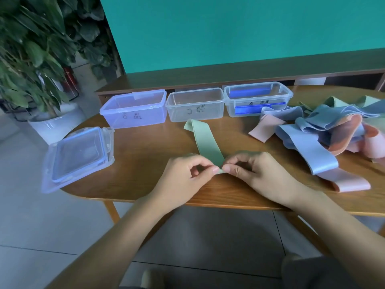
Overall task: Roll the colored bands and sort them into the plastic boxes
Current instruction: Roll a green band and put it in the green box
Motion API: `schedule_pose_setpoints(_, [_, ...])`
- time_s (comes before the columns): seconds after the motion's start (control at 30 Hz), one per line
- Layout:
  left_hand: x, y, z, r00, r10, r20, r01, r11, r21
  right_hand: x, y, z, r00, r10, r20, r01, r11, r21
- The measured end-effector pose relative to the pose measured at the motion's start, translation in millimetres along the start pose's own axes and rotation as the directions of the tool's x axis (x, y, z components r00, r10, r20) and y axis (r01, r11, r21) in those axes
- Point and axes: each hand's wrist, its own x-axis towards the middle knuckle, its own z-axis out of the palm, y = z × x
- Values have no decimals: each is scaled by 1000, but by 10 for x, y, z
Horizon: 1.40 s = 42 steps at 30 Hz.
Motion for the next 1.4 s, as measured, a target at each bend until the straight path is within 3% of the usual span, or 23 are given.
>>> schedule_pose_setpoints(0.13, [118, 117, -121, 995, -42, -93, 35, 997, -75, 53, -194, -103, 993, 47, -104, -22, 974, 226])
schedule_pose_setpoints(0.4, [469, 855, -719, 952, 103, -288, -152, 976, -154, 297, -980, -561, 919, -69, -389, 220, 906, 361])
schedule_pose_setpoints(0.53, [565, 1339, -1076, 923, 175, -343, -279, 917, -284, 417, -1465, -850, 894, -151, -423, 340, 843, 417])
schedule_pose_setpoints(0.7, [638, 1511, -1239, 925, 128, -359, -268, 889, -372, 568, -1643, -1010, 900, -140, -412, 339, 819, 463])
schedule_pose_setpoints(0.93, [868, 925, -907, 940, -48, -338, -91, 919, -383, 844, -1124, -736, 931, -9, -366, 182, 879, 441])
schedule_pose_setpoints(1.07, [923, 295, -517, 957, -192, -219, 107, 931, -349, 988, -511, -402, 957, 108, -268, -9, 939, 344])
schedule_pose_setpoints(1.2, [1067, -288, -231, 943, -305, -132, 257, 922, -289, 1208, 59, -87, 940, 263, -217, -178, 921, 346])
schedule_pose_setpoints(1.3, [1191, -571, -174, 939, -332, -90, 302, 921, -246, 1368, 325, 62, 928, 300, -218, -246, 938, 244])
schedule_pose_setpoints(1.4, [1299, -746, -144, 936, -342, -81, 316, 920, -229, 1482, 440, 112, 916, 335, -221, -278, 927, 252])
